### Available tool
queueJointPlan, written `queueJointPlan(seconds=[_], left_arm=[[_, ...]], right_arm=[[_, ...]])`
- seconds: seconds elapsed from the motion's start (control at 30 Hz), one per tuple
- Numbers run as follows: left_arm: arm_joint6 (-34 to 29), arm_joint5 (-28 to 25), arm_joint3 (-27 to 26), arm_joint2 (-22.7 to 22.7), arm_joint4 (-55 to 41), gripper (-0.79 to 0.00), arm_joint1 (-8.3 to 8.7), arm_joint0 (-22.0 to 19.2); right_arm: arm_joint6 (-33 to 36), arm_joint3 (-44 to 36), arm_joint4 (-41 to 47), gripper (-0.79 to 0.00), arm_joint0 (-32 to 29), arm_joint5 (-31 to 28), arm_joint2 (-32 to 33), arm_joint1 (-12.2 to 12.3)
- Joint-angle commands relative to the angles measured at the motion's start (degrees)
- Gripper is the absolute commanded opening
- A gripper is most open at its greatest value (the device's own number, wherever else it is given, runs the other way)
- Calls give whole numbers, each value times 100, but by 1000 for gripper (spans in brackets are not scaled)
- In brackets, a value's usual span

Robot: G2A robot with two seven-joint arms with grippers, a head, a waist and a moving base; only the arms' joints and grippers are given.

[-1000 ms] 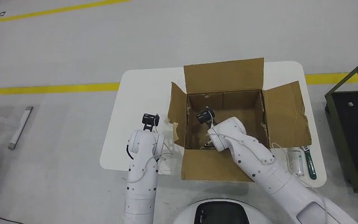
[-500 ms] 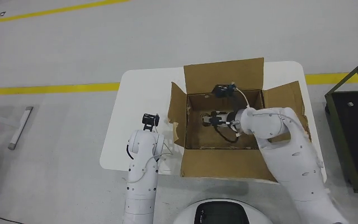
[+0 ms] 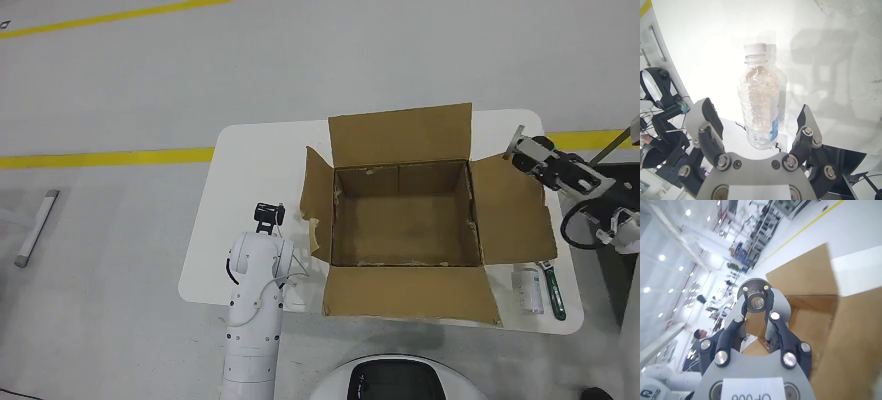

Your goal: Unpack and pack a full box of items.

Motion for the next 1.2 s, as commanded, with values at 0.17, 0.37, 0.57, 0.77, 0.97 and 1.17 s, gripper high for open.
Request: queueJointPlan(seconds=[0.17, 0.37, 0.57, 0.77, 0.97, 1.17], left_arm=[[0, 0, 0, 0, 0, 0, 0, 0], [0, 0, 0, 0, 0, 0, 0, 0], [0, 0, 0, 0, 0, 0, 0, 0], [0, 0, 0, 0, 0, 0, 0, 0], [0, 0, 0, 0, 0, 0, 0, 0], [0, 0, 0, 0, 0, 0, 0, 0]], right_arm=[[237, -817, -2640, -785, -885, 1167, 964, 209], [996, -535, -4757, -785, -1008, 1310, 207, 366], [1354, 313, -5689, -785, -500, 961, -688, 465], [1606, 936, -6219, -785, -126, 613, -1197, 529], [1517, 1678, -6334, -785, 146, 497, -1458, 559], [1437, 1965, -6322, -785, 293, 495, -1520, 587]])
